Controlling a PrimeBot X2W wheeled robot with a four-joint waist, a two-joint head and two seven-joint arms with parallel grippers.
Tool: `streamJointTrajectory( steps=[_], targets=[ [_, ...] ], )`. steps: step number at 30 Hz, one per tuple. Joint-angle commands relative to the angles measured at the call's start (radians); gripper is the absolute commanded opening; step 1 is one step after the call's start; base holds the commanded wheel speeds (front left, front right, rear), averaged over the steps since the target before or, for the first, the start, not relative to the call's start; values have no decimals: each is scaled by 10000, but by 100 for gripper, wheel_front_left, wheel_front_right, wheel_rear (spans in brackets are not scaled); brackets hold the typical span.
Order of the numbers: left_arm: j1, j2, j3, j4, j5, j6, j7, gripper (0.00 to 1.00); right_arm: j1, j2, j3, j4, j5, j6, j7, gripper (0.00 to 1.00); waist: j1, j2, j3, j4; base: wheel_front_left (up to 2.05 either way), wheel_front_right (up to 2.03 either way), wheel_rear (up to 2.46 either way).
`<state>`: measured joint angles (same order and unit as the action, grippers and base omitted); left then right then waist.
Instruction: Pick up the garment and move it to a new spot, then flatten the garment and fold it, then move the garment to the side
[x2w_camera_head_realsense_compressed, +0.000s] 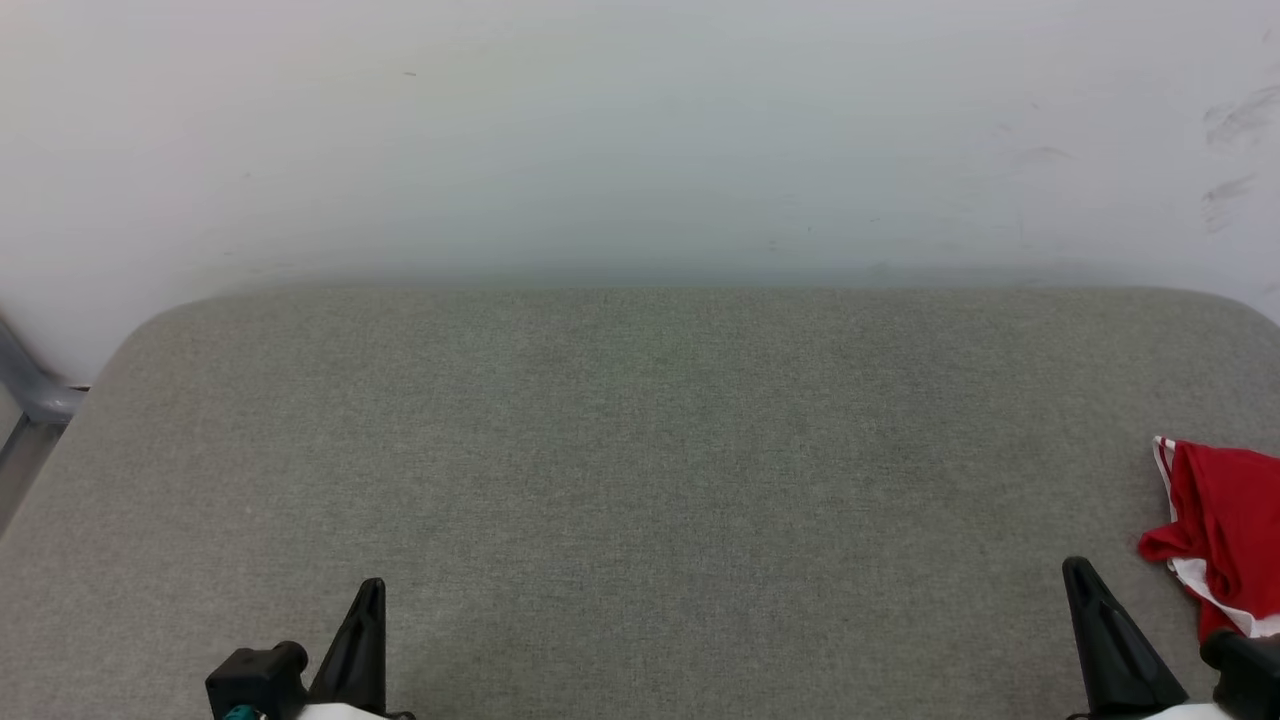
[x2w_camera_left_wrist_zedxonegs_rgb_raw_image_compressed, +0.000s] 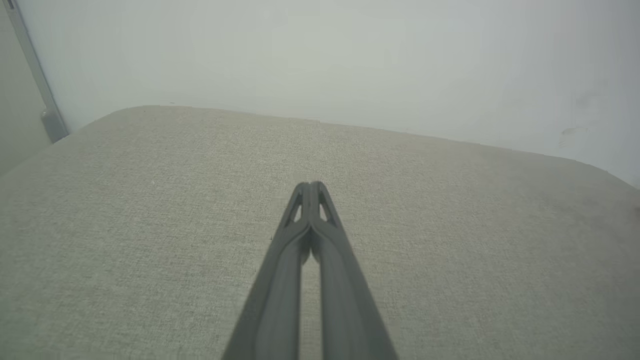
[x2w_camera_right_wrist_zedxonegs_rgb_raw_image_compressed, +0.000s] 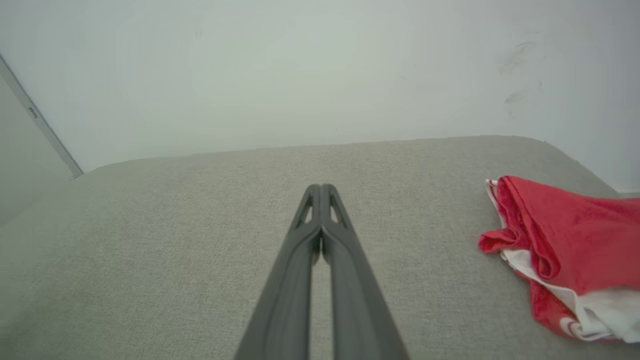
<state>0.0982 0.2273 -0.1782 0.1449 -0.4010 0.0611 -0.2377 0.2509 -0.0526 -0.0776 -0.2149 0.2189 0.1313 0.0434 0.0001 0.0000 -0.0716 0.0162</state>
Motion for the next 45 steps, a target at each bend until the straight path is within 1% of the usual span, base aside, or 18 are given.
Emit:
streamJointTrajectory(
  steps=[1,10,21,33,45],
  targets=[
    [-247,1,149,-116,-281,-61,61,0,-160,-35,18,-73,366,0,-47,0,-1,0,5,-1,0,0,0],
    [-495,-219,502,25,-1764,-298,494,0,-655,-154,94,559,2207,-1,-42,0,-1,0,60,-14,0,0,0],
    [-754,-457,881,172,-3370,-549,963,0,-1126,-236,162,1181,4148,-2,-41,0,-1,0,128,-29,0,0,0],
    [-1013,-680,1242,307,-4907,-800,1409,0,-1565,-287,194,1769,5972,-3,-11,0,-1,0,202,-45,0,0,0],
    [-1232,-898,1566,435,-6262,-1010,1814,0,-1958,-313,198,2300,7561,-3,38,0,-1,0,277,-61,0,0,0]
  ],
)
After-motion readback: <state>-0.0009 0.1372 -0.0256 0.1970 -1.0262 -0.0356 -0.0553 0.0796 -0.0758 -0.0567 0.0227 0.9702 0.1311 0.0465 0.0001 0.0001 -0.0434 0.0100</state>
